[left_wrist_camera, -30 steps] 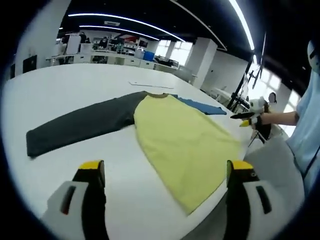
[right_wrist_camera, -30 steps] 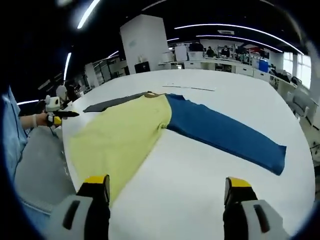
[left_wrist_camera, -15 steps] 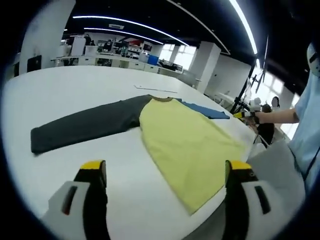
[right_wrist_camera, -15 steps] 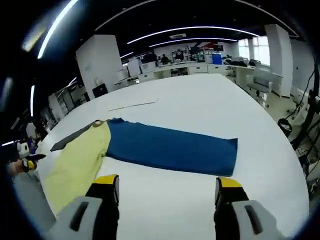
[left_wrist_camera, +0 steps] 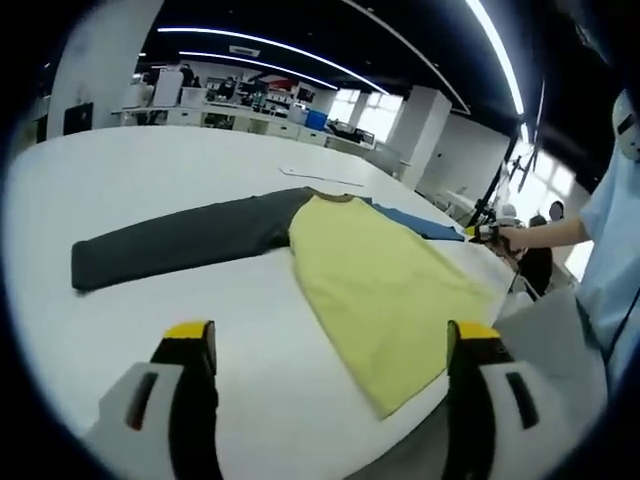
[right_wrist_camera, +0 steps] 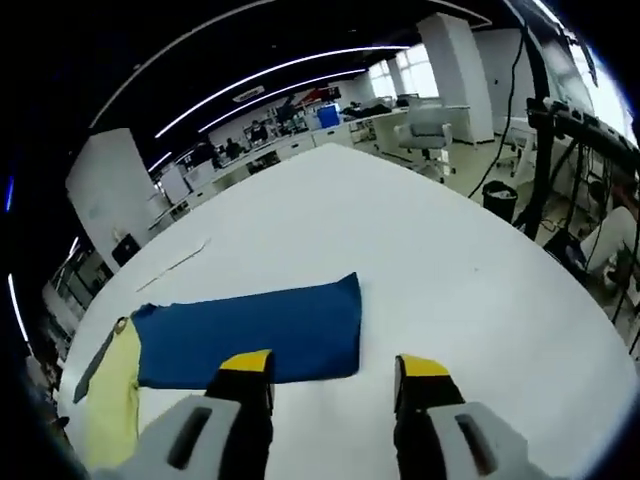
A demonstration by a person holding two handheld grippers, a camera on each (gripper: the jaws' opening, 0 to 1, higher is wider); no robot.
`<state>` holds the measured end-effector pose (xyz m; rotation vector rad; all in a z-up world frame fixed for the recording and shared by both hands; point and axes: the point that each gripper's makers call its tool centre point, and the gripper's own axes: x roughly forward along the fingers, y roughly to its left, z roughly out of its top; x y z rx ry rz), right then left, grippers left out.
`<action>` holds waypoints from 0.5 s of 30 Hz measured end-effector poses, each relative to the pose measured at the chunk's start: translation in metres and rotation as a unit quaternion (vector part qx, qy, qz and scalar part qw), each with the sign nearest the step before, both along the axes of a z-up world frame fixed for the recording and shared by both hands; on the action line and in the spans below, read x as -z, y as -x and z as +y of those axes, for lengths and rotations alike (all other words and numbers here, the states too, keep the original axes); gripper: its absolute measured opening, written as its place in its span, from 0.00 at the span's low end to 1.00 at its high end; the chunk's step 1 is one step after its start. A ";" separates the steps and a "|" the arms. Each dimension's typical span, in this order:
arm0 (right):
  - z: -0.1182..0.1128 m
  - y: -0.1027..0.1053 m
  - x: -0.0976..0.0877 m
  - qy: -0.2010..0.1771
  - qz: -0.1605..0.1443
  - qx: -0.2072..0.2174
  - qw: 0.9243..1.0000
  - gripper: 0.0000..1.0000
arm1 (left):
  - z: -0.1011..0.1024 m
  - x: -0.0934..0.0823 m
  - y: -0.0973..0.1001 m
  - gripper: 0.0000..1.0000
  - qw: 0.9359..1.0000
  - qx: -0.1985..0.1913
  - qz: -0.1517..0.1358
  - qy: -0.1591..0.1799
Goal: Fold the garment on the visible template until the final outline fits inside the template.
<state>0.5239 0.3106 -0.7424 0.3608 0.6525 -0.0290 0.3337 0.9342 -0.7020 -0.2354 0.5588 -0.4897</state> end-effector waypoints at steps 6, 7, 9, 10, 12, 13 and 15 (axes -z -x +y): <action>0.007 0.003 0.003 0.031 0.016 -0.010 0.999 0.31 | 0.000 0.003 0.004 0.92 1.000 -0.007 0.007 0.005; 0.007 0.002 0.003 0.034 0.013 -0.009 0.999 0.30 | 0.000 0.004 0.005 0.91 1.000 -0.007 0.009 0.006; 0.007 0.000 0.001 0.032 0.009 -0.007 0.999 0.27 | -0.001 0.005 0.006 0.91 1.000 -0.007 0.011 0.007; 0.006 -0.001 0.002 0.025 0.010 -0.003 1.000 0.24 | -0.001 0.005 0.006 0.90 1.000 -0.006 0.012 0.007; 0.008 -0.003 0.003 0.026 0.014 -0.004 1.000 0.16 | -0.002 0.005 0.007 0.89 1.000 -0.006 0.011 0.008; 0.007 -0.004 0.005 0.031 0.018 -0.004 0.999 0.12 | -0.003 0.005 0.007 0.89 1.000 -0.007 0.011 0.010; 0.007 -0.005 0.004 0.028 0.015 -0.001 1.000 0.11 | -0.003 0.006 0.007 0.89 1.000 -0.007 0.012 0.010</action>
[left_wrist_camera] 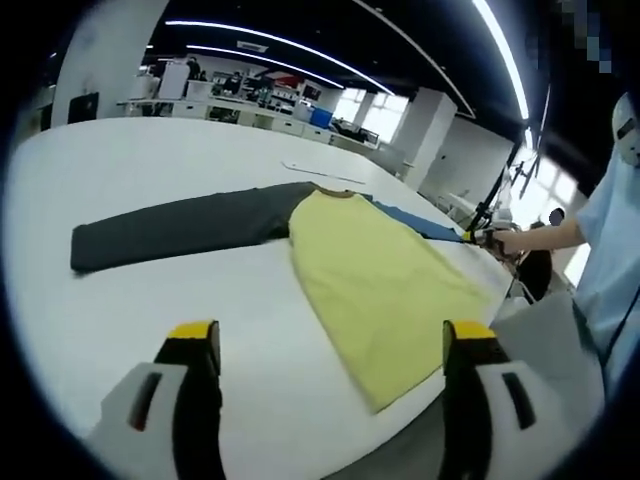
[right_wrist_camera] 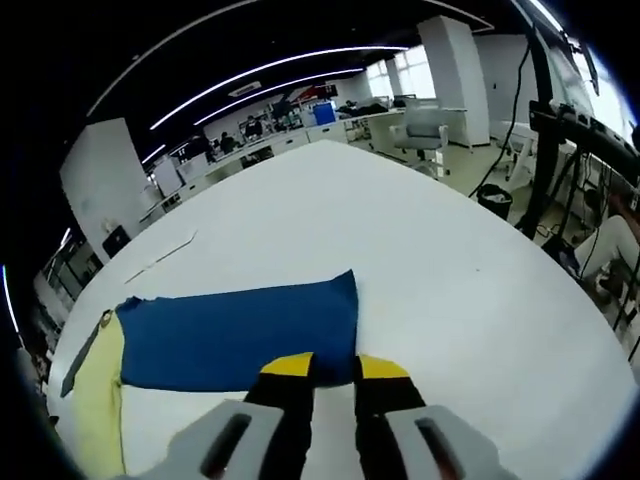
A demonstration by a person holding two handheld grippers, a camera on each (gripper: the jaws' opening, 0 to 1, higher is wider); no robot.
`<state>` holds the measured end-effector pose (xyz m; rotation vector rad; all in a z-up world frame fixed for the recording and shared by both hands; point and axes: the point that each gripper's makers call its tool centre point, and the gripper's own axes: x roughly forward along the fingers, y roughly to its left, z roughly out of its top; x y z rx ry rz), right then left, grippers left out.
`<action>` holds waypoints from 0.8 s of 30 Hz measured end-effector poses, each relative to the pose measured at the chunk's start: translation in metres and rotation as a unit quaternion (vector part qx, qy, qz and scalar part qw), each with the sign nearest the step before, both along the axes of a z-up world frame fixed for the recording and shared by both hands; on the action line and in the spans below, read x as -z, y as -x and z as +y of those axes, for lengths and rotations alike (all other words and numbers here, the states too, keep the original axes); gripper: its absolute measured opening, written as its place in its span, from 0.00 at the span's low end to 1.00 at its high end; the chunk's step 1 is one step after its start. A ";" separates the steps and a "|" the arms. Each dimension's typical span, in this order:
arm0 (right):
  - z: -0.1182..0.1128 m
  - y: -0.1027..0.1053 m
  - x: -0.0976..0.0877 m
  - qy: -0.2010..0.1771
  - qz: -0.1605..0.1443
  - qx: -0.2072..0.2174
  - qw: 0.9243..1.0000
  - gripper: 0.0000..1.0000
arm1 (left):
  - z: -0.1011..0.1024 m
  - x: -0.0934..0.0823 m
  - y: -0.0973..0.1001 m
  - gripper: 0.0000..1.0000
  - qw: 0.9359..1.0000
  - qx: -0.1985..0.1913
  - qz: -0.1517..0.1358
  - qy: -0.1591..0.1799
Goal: Fold the garment on the visible template until the final outline fits inside the template.
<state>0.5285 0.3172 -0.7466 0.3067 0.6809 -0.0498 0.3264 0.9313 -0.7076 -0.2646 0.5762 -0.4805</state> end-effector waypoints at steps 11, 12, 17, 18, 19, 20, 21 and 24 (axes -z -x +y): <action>-0.002 -0.005 -0.010 -0.013 -0.012 0.004 1.000 0.00 | -0.004 0.000 0.001 0.86 1.000 0.010 0.005 0.000; -0.001 -0.006 -0.014 -0.015 -0.017 0.003 1.000 0.00 | -0.004 0.000 0.001 0.86 1.000 0.012 0.005 -0.004; 0.013 -0.016 -0.031 -0.027 -0.037 -0.020 0.999 0.00 | -0.009 0.000 0.001 0.85 1.000 0.027 0.002 -0.009; 0.021 -0.020 -0.036 -0.030 -0.044 -0.035 0.998 0.00 | -0.007 0.000 0.001 0.85 1.000 0.027 0.004 -0.009; 0.026 -0.023 -0.040 -0.032 -0.047 -0.045 0.997 0.00 | -0.007 0.000 0.000 0.85 1.000 0.027 0.003 -0.010; 0.031 -0.026 -0.043 -0.032 -0.049 -0.055 0.997 0.00 | -0.007 -0.001 -0.001 0.85 1.000 0.028 0.001 -0.010; 0.040 -0.029 -0.048 -0.029 -0.053 -0.070 0.996 0.00 | -0.007 -0.003 -0.002 0.85 1.000 0.029 -0.002 -0.009; 0.062 -0.043 -0.064 -0.056 -0.075 -0.096 0.991 0.00 | -0.007 -0.009 -0.006 0.85 0.999 0.033 -0.010 -0.010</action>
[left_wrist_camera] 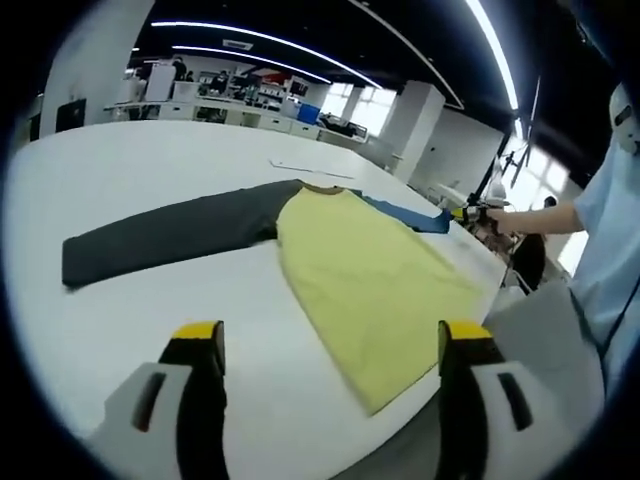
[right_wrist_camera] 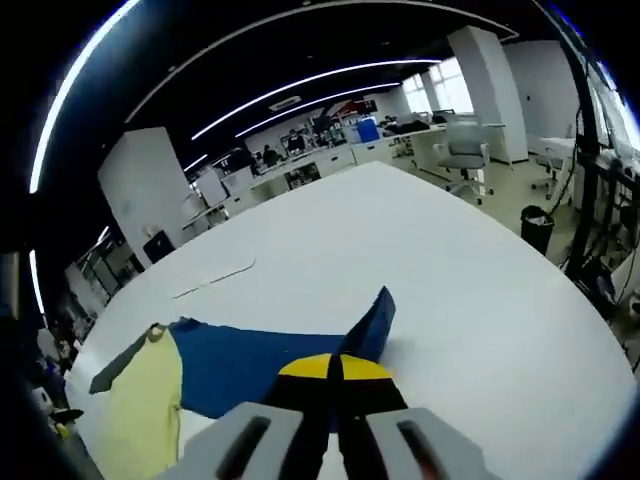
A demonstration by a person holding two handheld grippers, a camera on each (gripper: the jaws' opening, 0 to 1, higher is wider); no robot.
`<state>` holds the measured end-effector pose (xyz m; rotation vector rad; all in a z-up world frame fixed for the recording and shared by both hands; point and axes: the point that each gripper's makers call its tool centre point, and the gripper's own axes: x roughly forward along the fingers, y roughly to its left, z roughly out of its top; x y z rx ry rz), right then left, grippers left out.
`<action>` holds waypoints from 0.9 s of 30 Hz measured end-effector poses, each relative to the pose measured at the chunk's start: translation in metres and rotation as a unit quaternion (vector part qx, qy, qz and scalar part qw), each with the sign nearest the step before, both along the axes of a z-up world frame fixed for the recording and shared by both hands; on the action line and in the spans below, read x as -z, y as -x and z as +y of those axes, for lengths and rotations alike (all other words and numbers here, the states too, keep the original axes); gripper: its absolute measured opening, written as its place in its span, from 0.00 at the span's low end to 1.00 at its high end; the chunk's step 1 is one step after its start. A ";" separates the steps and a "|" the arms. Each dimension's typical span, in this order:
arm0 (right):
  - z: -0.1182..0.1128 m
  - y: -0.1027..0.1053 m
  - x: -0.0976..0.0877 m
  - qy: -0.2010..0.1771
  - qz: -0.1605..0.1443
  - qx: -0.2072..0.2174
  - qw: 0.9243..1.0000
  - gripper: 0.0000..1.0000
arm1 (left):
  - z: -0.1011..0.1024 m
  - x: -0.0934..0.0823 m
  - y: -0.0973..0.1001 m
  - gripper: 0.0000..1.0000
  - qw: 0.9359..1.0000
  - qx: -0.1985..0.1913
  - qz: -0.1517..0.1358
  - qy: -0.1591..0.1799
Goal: Fold the garment on the visible template until the final outline fits inside the template.
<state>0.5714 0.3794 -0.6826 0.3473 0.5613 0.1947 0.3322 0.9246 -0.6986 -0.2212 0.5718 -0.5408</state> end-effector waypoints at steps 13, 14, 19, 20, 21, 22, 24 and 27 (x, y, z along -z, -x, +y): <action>0.123 -0.024 -0.034 -0.094 -0.034 -0.135 0.986 0.00 | 0.001 -0.005 -0.005 0.84 1.000 0.008 -0.017 -0.007; 0.134 -0.023 -0.035 -0.093 -0.034 -0.149 0.984 0.00 | 0.001 -0.006 -0.005 0.84 1.000 0.008 -0.018 -0.008; 0.179 -0.017 -0.037 -0.113 -0.029 -0.193 0.974 0.00 | 0.005 -0.004 -0.005 0.86 0.999 0.014 -0.020 -0.024; 0.190 -0.016 -0.038 -0.117 -0.028 -0.204 0.972 0.00 | 0.006 -0.002 -0.005 0.87 0.999 0.016 -0.018 -0.030; 0.196 -0.016 -0.038 -0.119 -0.029 -0.208 0.970 0.00 | 0.006 -0.002 -0.004 0.87 0.999 0.018 -0.017 -0.033; 0.203 -0.014 -0.039 -0.121 -0.029 -0.213 0.969 0.00 | 0.006 -0.001 -0.003 0.87 0.999 0.020 -0.016 -0.036; 0.220 -0.012 -0.043 -0.134 -0.030 -0.226 0.964 0.00 | 0.007 0.001 -0.002 0.89 0.999 0.022 -0.014 -0.045; 0.245 -0.008 -0.052 -0.149 -0.035 -0.248 0.957 0.00 | 0.007 0.003 0.001 0.90 0.998 0.024 -0.012 -0.049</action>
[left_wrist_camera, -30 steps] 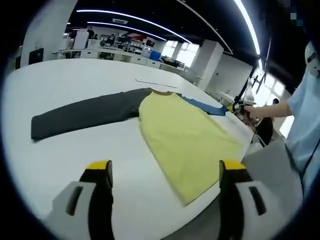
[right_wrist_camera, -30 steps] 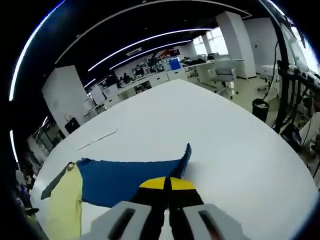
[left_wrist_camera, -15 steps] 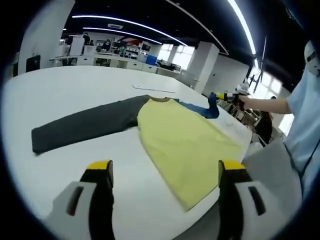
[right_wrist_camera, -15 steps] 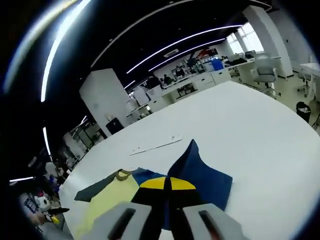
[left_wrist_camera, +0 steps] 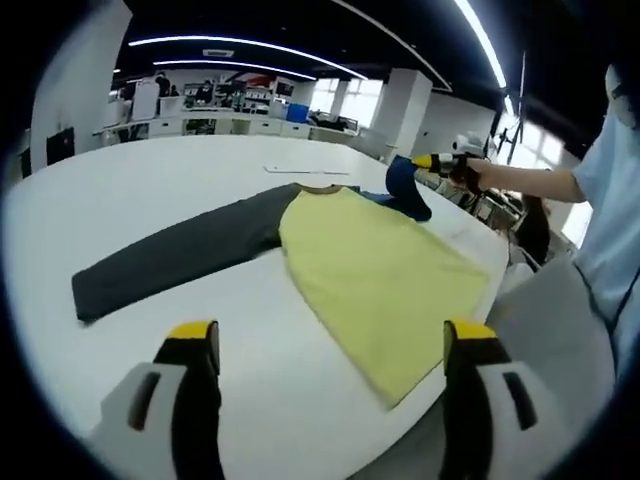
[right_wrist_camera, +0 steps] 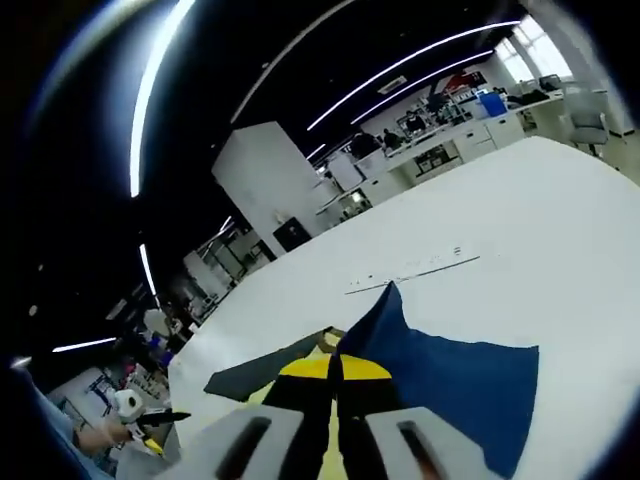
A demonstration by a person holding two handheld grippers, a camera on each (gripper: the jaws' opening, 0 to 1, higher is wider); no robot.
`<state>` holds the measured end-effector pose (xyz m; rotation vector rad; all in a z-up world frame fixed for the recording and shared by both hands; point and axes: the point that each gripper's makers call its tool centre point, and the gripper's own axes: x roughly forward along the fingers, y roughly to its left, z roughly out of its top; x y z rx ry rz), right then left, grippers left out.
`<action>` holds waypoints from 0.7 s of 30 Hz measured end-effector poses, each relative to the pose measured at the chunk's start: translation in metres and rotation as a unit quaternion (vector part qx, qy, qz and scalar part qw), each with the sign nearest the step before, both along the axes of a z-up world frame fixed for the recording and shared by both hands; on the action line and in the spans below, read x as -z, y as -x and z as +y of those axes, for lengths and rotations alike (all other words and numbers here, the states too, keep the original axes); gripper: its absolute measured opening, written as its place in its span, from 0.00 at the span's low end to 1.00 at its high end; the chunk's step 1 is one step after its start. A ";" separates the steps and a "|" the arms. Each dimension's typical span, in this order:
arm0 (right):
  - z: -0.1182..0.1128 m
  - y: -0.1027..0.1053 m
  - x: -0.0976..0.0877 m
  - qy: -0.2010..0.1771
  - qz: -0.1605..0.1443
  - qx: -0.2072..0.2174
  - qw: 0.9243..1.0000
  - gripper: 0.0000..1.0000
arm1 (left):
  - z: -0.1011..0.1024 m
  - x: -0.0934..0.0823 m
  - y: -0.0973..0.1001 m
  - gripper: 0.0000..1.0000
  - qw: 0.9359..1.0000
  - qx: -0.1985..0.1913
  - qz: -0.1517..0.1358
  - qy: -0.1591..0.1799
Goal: Fold the garment on the visible template until the final outline fits inside the template.
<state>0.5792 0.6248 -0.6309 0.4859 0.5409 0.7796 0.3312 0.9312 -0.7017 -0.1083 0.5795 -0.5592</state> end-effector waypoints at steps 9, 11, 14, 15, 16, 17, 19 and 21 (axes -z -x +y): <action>0.059 0.005 -0.013 -0.022 -0.005 -0.044 0.999 0.00 | -0.005 0.009 0.006 0.89 1.000 -0.003 0.011 0.010; 0.074 0.006 -0.011 -0.029 0.000 -0.052 0.998 0.00 | -0.005 0.010 0.006 0.89 1.000 -0.004 0.012 0.011; 0.097 0.010 -0.009 -0.033 -0.002 -0.062 0.998 0.00 | -0.006 0.010 0.007 0.88 1.000 -0.003 0.014 0.013; 0.106 0.012 -0.007 -0.033 -0.003 -0.067 0.997 0.00 | -0.006 0.010 0.007 0.88 1.000 -0.003 0.014 0.014; 0.112 0.012 -0.005 -0.033 -0.001 -0.069 0.997 0.00 | -0.007 0.010 0.007 0.88 1.000 -0.004 0.015 0.015; 0.118 0.013 -0.003 -0.032 0.001 -0.071 0.997 0.00 | -0.007 0.011 0.007 0.88 1.000 -0.004 0.015 0.015; 0.133 0.015 0.004 -0.017 -0.002 -0.083 0.996 0.00 | -0.007 0.012 0.008 0.88 1.000 -0.006 0.017 0.016; 0.146 0.014 0.010 -0.020 0.005 -0.086 0.996 0.00 | -0.007 0.012 0.008 0.87 1.000 -0.006 0.017 0.017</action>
